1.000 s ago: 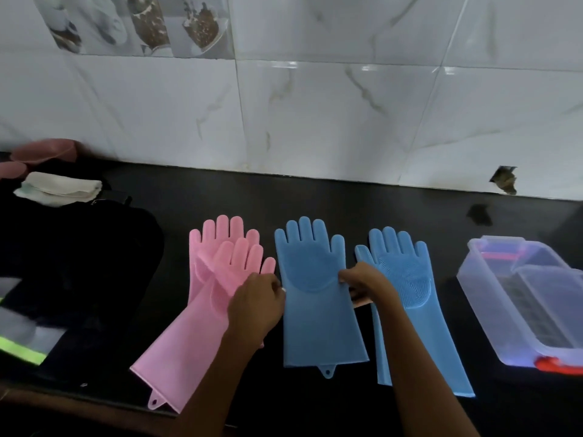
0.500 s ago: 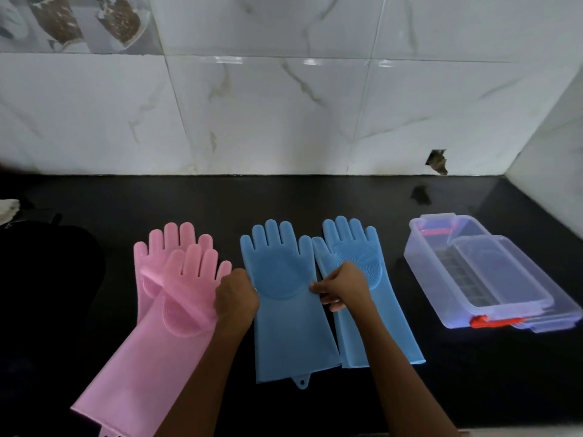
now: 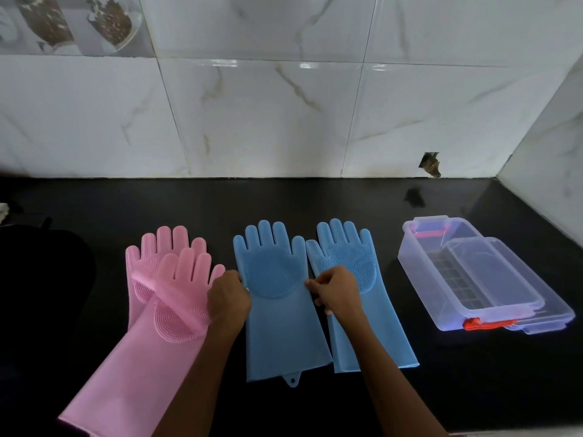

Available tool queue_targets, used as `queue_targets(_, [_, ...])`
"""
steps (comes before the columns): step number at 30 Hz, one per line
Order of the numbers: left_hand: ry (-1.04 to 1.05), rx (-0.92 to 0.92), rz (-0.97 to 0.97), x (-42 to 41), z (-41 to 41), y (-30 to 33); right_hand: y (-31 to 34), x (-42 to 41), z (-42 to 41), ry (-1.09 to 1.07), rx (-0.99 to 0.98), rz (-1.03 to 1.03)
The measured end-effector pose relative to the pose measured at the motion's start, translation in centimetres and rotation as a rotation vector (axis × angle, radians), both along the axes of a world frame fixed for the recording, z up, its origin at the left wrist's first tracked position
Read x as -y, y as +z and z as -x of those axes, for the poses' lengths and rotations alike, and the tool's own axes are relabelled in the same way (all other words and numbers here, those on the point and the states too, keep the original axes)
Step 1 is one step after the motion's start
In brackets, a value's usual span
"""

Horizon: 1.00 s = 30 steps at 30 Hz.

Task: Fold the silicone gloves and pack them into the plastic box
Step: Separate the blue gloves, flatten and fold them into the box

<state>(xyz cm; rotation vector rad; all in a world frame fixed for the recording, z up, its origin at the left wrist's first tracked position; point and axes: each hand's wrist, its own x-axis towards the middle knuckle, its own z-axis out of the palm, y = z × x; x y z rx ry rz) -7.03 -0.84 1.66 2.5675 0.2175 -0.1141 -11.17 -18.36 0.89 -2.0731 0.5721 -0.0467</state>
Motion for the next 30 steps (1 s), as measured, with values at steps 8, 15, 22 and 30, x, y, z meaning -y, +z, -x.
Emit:
queue_targets(8, [-0.066,0.243,0.091,2.2,1.5,0.7,0.0,4.3,0.7,-0.155,0.123,0.102])
queue_targets(15, [-0.327,0.142,0.129,9.0,3.0,0.6,-0.7,8.0,1.6,-0.321,0.241,0.267])
queue_targets(22, [-0.312,-0.026,0.027,12.6,2.8,0.5,-1.5,10.0,1.4,-0.221,0.09,0.347])
queue_targets(30, [-0.281,-0.192,0.34,12.9,0.3,-0.6,-1.7,10.7,0.2,-0.086,-0.009,0.358])
